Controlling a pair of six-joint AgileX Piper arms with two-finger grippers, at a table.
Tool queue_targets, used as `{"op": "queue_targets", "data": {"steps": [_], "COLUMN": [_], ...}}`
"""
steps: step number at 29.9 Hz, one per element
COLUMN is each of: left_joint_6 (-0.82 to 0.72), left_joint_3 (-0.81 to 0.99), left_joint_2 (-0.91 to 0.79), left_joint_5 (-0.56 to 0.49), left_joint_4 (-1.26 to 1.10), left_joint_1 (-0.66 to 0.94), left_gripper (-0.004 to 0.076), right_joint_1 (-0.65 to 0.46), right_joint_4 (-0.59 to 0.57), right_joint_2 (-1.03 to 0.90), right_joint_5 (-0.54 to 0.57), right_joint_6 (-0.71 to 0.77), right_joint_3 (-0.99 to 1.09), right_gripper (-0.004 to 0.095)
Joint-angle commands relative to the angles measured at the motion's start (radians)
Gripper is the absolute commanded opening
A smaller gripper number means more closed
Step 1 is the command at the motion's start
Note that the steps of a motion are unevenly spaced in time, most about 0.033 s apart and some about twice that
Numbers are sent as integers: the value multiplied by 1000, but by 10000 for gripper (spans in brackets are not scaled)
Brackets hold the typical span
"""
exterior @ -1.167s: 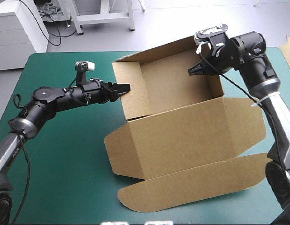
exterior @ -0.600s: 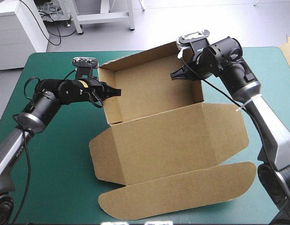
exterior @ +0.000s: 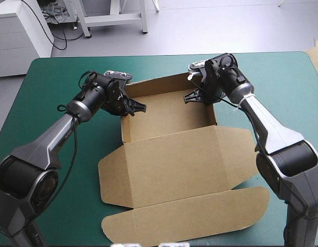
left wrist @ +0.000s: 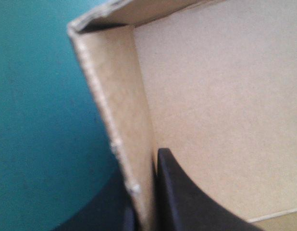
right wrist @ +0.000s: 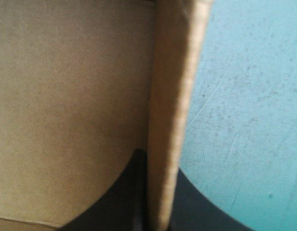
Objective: Fold the box
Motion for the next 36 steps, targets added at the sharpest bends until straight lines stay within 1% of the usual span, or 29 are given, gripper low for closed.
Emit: {"op": "queue_targets", "data": {"steps": [1,4,9,14,17,18,20,21,23,24,26,28,30,34,36], "left_joint_6": [38,45,52,52,52,52,52,52,37,31,7,-12,-35,-45,-41], "left_joint_3": [-40,-40,-40,-40,-40,-43,-53,-58,-72,-76,-92,-109,-129,-186,-219], "left_joint_2": [4,39,75,83,83,83,83,83,83,83,83,83,83,83,83], "left_joint_5": [-45,-55,-131,-146,-142,-136,-120,-111,-76,-63,-15,32,66,105,124], "left_joint_4": [6,19,33,49,59,59,59,59,54,51,46,33,-3,-84,-84], "left_joint_1": [-23,-23,-23,-21,-21,-21,-20,-17,-7,-1,10,24,39,68,68], "left_gripper": [-8,-8,-8,-3,36,71,130,170,251,277,316,320,319,320,320], "right_joint_1": [-15,-24,-26,-26,-26,-26,-26,-26,-26,-26,-26,-26,-26,-26,-26], "right_joint_4": [50,50,43,43,43,43,49,54,66,72,85,94,106,106,102], "right_joint_2": [-12,20,51,59,59,59,59,59,59,59,59,59,57,56,56], "right_joint_5": [-33,-45,-76,-123,-118,-112,-101,-96,-81,-76,-70,-67,-67,-50,-22], "right_joint_6": [-76,-117,-147,-149,-151,-151,-151,-151,-151,-151,-151,-151,-149,-143,-143], "right_joint_3": [-32,-32,-32,-32,-32,-32,-32,-32,-34,-35,-35,-35,-36,-71,-107], "right_gripper": [-18,-18,-18,-18,-12,-1,39,79,196,245,357,443,481,482,482]}}
